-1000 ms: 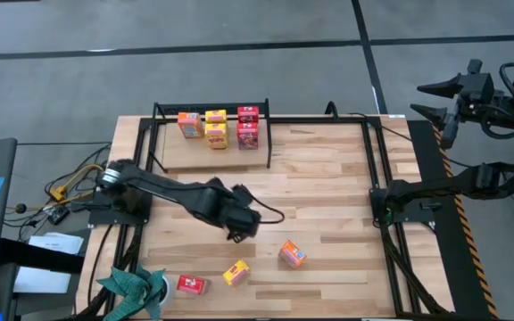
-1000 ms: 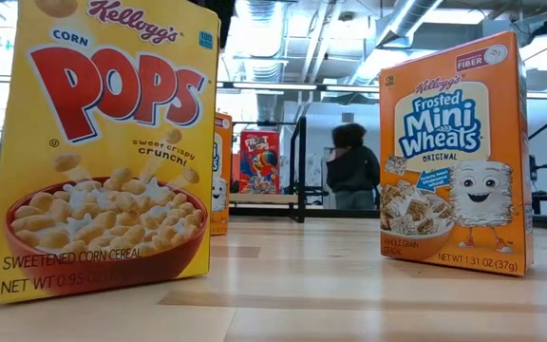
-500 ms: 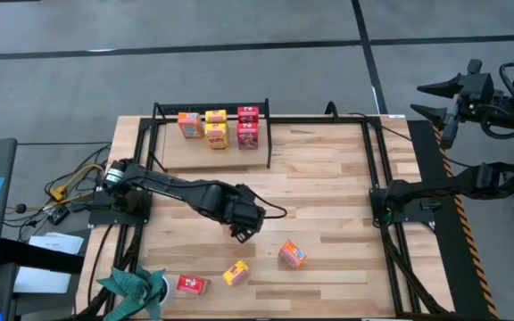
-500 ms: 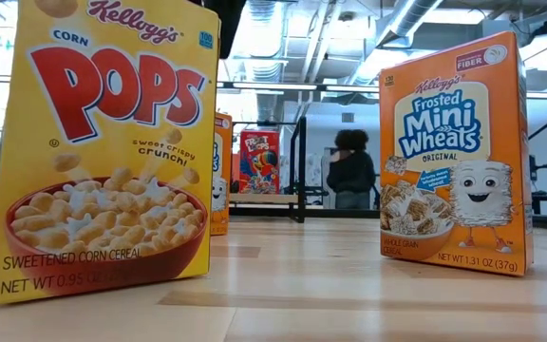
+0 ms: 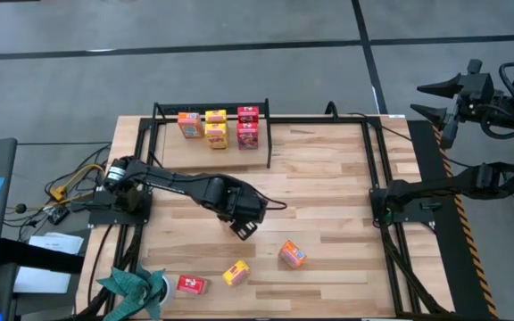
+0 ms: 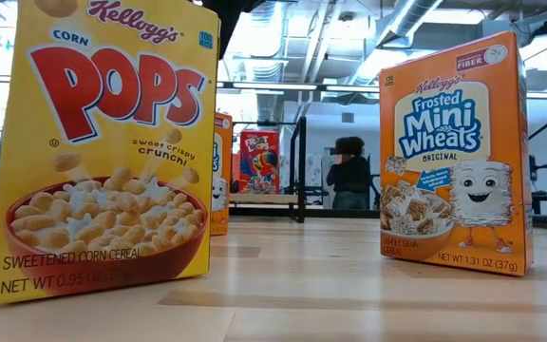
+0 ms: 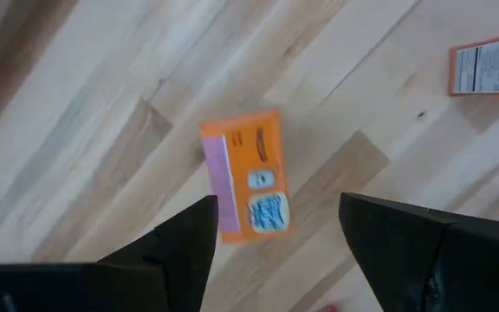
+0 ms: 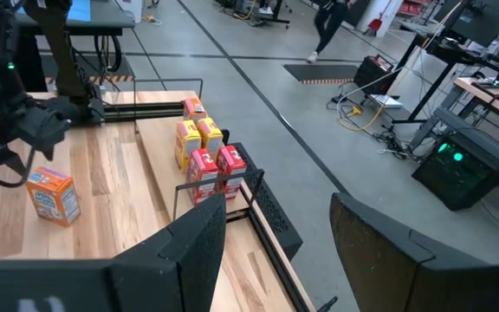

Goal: Stack cereal on shelf
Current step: Put the top orange cereal box on the shelf aligned with the other orange cereal box

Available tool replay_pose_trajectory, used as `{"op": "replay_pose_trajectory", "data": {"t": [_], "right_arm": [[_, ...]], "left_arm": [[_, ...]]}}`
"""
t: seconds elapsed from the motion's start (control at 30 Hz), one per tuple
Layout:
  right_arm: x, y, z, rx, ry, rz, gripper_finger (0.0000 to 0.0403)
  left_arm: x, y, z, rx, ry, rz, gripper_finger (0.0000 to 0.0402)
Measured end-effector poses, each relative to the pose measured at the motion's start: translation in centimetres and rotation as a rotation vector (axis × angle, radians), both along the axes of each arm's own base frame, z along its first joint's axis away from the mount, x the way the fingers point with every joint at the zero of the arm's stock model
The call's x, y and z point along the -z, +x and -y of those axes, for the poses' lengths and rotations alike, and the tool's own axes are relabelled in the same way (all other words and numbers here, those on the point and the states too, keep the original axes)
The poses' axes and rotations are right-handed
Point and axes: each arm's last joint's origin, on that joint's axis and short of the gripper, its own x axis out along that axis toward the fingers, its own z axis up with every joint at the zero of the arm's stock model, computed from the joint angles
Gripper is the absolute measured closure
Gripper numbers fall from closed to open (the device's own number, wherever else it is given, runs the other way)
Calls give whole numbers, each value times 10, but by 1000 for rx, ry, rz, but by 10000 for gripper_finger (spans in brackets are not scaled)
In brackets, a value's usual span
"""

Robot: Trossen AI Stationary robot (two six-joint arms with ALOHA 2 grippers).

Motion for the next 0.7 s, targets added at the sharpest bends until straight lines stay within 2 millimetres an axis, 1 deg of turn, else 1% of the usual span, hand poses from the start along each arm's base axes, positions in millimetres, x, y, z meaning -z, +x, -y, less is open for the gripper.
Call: {"op": "replay_pose_trajectory", "data": {"t": [0.07,0.17,0.3,0.37,0.47,0.7], "right_arm": [[0,0,0,0,0,0,171],[0,0,0,0,0,0,171],[0,0,0,0,0,0,171],[0,0,0,0,0,0,171],[0,0,0,0,0,0,171],[0,0,0,0,0,0,171]], "left_arm": [[0,1,-2,34,9,-1,157],[0,0,-4,57,11,-13,128],[1,-1,-5,64,9,-37,84],[1,-3,-7,54,36,-53,69],[1,-4,-8,4,52,-49,58],[2,-3,-8,-56,68,-37,56]]}}
